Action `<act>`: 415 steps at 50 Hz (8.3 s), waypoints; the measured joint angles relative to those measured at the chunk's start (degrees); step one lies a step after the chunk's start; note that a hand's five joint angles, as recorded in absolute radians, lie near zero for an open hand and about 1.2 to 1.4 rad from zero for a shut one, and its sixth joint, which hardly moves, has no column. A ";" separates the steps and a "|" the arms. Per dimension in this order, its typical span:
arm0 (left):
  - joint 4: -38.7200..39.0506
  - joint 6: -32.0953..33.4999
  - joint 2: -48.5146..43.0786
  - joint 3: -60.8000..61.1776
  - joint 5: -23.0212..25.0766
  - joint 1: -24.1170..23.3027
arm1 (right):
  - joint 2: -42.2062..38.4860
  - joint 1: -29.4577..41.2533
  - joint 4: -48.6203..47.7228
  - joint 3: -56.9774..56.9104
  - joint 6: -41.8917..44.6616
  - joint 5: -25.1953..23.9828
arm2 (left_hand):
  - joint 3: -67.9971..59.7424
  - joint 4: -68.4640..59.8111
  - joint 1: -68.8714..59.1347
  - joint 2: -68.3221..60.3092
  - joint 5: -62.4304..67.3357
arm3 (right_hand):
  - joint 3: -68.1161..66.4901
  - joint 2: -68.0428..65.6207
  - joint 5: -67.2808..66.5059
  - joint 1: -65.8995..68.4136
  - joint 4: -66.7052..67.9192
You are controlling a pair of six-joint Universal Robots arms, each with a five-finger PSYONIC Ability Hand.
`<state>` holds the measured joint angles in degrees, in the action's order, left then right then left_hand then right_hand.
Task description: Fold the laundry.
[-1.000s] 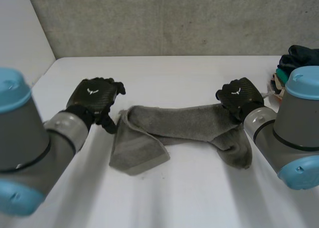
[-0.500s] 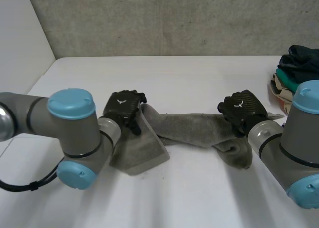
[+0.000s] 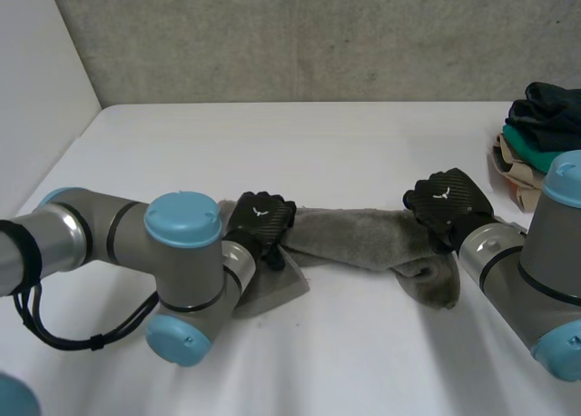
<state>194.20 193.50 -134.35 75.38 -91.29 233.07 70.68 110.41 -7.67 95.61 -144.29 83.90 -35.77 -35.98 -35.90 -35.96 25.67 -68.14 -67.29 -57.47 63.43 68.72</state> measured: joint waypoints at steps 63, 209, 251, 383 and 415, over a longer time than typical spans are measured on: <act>13.51 19.56 10.52 -34.94 5.54 17.62 | -9.37 -2.24 -26.36 -44.22 22.01 4.63 | -32.51 -32.79 -29.20 -32.65 31.50 | -0.24 -0.14 -1.56 0.00 0.06; -12.97 32.76 14.60 4.97 1.62 17.74 | -8.50 -8.47 25.53 -24.43 23.16 5.33 | -32.47 -32.76 -28.85 -32.57 31.11 | -0.25 -0.39 -1.57 0.00 0.07; 13.25 26.58 12.08 15.14 -1.57 21.30 | -17.17 -8.67 -3.13 -19.59 3.58 -5.92 | -32.63 -32.80 -28.85 -32.69 32.08 | -0.26 -0.39 -2.13 0.00 0.07; 9.43 23.21 27.62 25.76 -4.40 13.14 | -7.82 8.62 -18.51 -6.50 19.30 -8.79 | 23.83 24.62 25.29 24.34 -23.08 | -0.18 -0.05 0.75 0.11 0.05; 9.62 13.90 16.78 12.03 -4.52 -0.52 | -5.86 3.78 -5.41 2.52 -4.95 -6.75 | 23.82 24.61 25.29 24.34 -23.08 | 56.23 55.22 54.84 -50.12 -56.79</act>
<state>203.82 207.40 -117.57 87.41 -95.81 232.55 64.83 114.19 -13.08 98.14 -149.24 77.15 -11.95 -11.36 -10.61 -11.62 2.59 -11.91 -12.07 -2.63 13.31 11.93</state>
